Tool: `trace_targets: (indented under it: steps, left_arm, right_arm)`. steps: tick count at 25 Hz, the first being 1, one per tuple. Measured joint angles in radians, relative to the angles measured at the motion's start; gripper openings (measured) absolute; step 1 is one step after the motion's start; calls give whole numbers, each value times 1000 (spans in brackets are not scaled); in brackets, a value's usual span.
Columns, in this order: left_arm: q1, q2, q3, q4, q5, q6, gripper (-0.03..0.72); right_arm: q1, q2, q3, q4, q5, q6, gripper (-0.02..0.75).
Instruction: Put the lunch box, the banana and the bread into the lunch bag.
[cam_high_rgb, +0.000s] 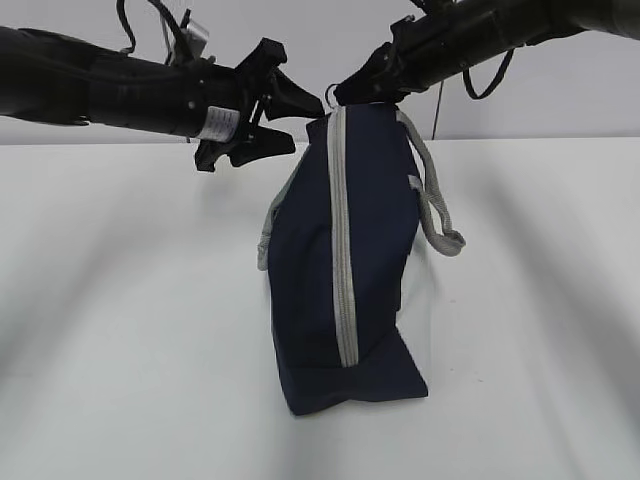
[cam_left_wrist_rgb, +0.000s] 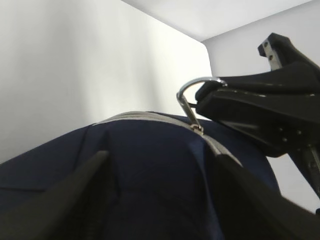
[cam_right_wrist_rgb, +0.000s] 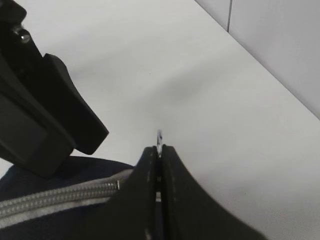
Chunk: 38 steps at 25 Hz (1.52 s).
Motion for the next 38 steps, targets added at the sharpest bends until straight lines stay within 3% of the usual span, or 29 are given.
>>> trace_targets:
  steps: [8, 10, 14, 16, 38]
  left_arm:
    - [-35, 11, -2, -22, -46, 0, 394]
    - [-36, 11, -2, -24, -56, 0, 326]
    - [-36, 11, -2, -28, -55, 2, 83]
    - [-36, 11, -2, -30, -49, 12, 17]
    - [-35, 16, -51, -37, 84, 37, 3]
  right_arm:
    - [-1, 0, 0, 0, 0, 0, -16]
    - [-1, 0, 0, -2, 0, 0, -16]
    - [-1, 0, 0, -2, -8, 0, -16]
    - [-1, 0, 0, -4, -27, 0, -16]
    - [-1, 50, -2, -14, -123, 4, -16]
